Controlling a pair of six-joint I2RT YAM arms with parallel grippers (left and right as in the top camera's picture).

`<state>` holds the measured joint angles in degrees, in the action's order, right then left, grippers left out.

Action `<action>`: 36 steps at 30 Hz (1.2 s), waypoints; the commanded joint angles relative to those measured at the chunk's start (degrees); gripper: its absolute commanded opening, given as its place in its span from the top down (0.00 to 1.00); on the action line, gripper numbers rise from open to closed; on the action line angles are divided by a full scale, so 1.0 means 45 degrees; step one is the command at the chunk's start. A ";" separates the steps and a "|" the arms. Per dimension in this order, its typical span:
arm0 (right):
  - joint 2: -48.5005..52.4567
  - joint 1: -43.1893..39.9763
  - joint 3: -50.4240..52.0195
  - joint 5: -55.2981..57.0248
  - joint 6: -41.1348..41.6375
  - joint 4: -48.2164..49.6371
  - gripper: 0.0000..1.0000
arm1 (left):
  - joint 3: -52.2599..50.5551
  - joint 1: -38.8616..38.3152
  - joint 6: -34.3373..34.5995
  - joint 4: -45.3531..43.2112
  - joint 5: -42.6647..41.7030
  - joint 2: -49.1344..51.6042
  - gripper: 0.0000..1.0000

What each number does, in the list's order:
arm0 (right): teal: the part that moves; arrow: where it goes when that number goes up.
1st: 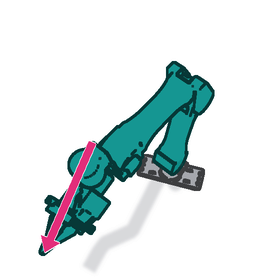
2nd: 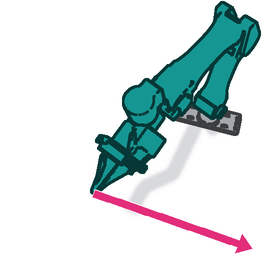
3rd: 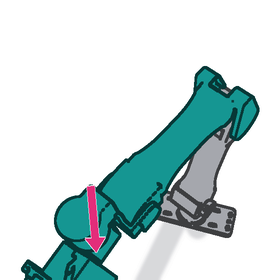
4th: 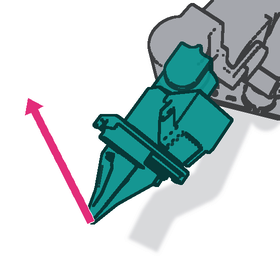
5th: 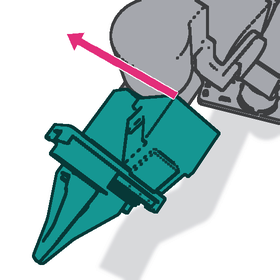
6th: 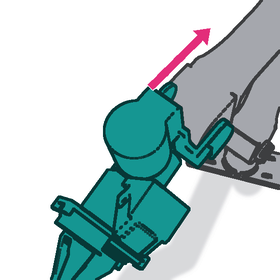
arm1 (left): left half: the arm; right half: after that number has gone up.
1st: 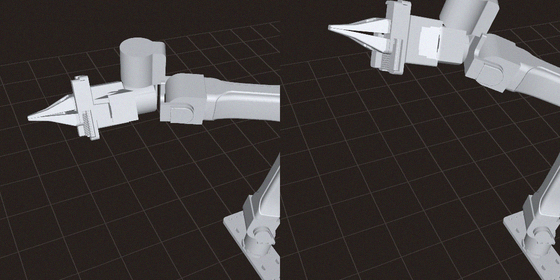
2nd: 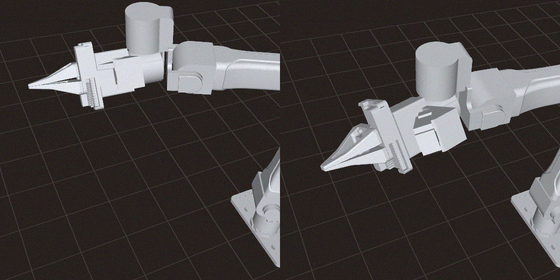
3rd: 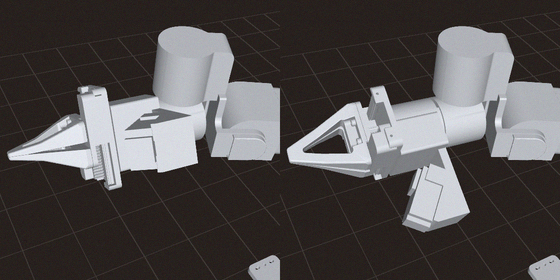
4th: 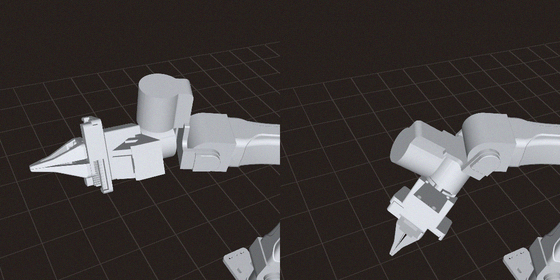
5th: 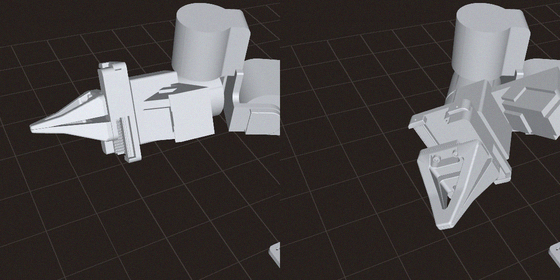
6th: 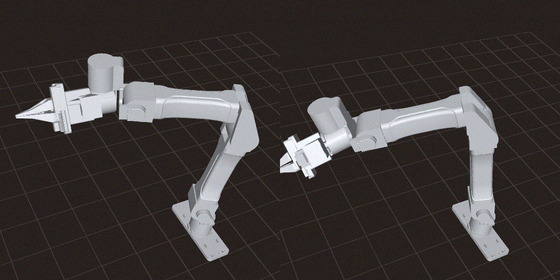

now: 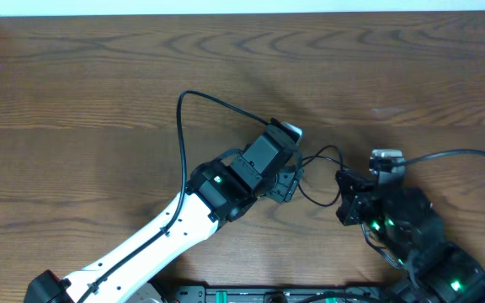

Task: Untangle cables

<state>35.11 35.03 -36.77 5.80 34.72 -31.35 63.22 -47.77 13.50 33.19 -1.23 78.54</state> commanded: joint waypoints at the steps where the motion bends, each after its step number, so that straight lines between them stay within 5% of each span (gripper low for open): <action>1: -0.0690 0.0049 -0.0010 -0.0126 -0.0865 0.0185 0.99 | 0.0024 0.0039 0.0015 0.0005 -0.0651 -0.0019 0.27; 9: -0.0918 0.0053 -0.0010 -0.0471 -0.1098 0.0539 0.99 | 0.0024 0.0039 -0.0005 -0.0359 -0.1637 0.0107 0.18; 17: -0.0918 0.0049 -0.0010 -0.1239 -0.1171 0.0782 0.99 | 0.0019 0.0039 -0.2205 -0.1253 -0.1637 0.0996 0.16; 28: -0.0918 0.0049 -0.0015 -0.1520 -0.1690 0.0525 0.99 | 0.0019 0.0039 -0.4537 -0.2628 -0.1632 0.2414 0.59; 36: -0.0918 0.0049 -0.0015 -0.1171 -0.1977 0.0165 0.99 | 0.0024 0.0039 -0.4517 -0.2637 -0.1642 0.2089 0.58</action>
<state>31.33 35.03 -36.77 -0.45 27.77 -30.35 63.22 -47.77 -5.58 21.32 -8.51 89.47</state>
